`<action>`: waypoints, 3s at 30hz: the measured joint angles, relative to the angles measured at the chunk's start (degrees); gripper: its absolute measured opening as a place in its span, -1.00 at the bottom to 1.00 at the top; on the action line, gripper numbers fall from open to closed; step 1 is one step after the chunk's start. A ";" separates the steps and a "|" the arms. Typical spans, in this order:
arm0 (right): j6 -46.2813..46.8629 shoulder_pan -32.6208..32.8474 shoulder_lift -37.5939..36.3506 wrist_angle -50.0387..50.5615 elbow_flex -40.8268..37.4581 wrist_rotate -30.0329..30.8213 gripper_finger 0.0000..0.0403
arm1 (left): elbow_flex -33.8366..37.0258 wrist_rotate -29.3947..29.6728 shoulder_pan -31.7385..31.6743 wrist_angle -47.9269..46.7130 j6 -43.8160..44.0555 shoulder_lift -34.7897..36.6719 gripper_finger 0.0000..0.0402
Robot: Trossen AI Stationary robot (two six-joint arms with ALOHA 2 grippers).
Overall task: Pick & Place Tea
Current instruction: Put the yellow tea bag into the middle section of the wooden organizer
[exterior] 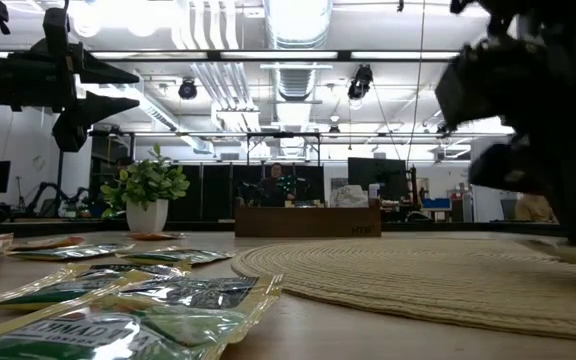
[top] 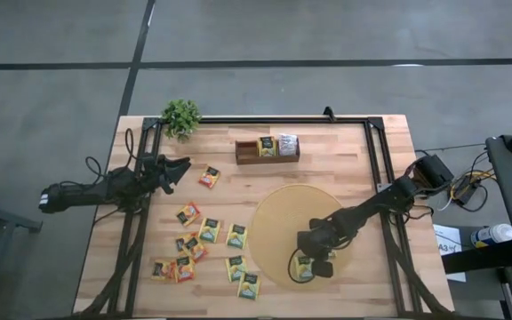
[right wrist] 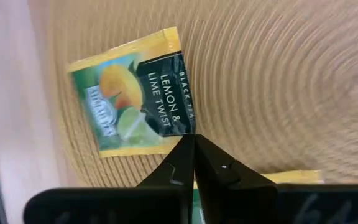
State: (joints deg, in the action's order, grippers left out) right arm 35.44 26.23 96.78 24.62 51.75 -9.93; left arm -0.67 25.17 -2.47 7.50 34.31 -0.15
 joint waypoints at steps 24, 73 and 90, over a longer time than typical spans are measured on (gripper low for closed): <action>-17.83 -20.52 -11.44 8.58 0.26 5.79 -0.96 | 0.01 0.00 0.00 -0.49 -0.01 -0.02 -0.13; -52.13 -53.89 11.41 13.36 34.76 8.13 -0.96 | 0.01 0.00 0.00 -0.67 -0.01 -0.01 -0.13; -47.74 -54.04 18.48 11.97 34.93 8.47 -0.96 | 0.01 0.00 0.01 -0.74 -0.01 0.01 -0.13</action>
State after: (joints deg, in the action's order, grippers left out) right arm -12.30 -27.81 115.26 36.59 86.67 -1.45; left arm -0.67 25.17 -2.46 6.76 34.30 -0.14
